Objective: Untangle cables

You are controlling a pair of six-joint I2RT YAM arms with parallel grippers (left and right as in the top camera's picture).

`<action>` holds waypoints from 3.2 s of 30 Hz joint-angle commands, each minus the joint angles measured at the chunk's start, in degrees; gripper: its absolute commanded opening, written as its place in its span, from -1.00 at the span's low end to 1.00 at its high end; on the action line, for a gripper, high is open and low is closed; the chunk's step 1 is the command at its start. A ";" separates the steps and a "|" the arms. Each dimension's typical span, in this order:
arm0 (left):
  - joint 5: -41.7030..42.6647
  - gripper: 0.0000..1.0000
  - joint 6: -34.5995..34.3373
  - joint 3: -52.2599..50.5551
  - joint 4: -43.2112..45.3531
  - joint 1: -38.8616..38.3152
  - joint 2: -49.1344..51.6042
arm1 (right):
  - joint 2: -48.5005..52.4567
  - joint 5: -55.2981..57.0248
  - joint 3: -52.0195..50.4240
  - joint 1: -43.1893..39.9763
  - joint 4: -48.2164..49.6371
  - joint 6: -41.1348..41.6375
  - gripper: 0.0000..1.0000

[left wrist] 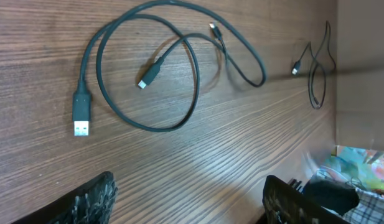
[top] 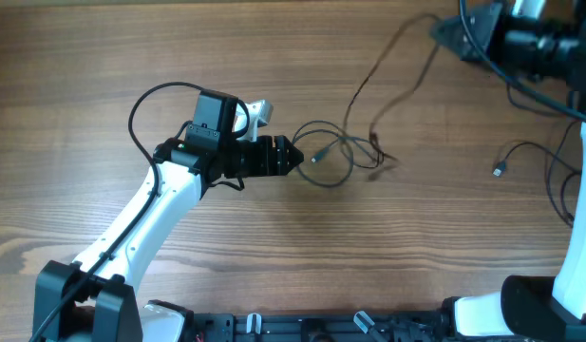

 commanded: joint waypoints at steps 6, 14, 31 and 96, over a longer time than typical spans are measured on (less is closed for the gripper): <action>-0.52 0.54 0.50 -0.04 -1.18 -0.22 -0.20 | 0.59 14.01 0.46 -18.80 26.60 33.09 -0.92; -1.20 0.56 0.50 -0.04 -1.18 -0.22 -0.20 | 3.98 36.26 0.46 -22.29 2.25 15.56 -0.91; -1.38 0.54 0.50 -0.04 -2.05 -0.22 -0.20 | 8.37 43.08 -10.34 -22.23 -10.82 3.37 0.81; -1.40 0.54 0.48 -0.04 -2.51 -0.22 -0.20 | 10.82 54.05 4.24 -25.68 -2.14 6.01 -0.91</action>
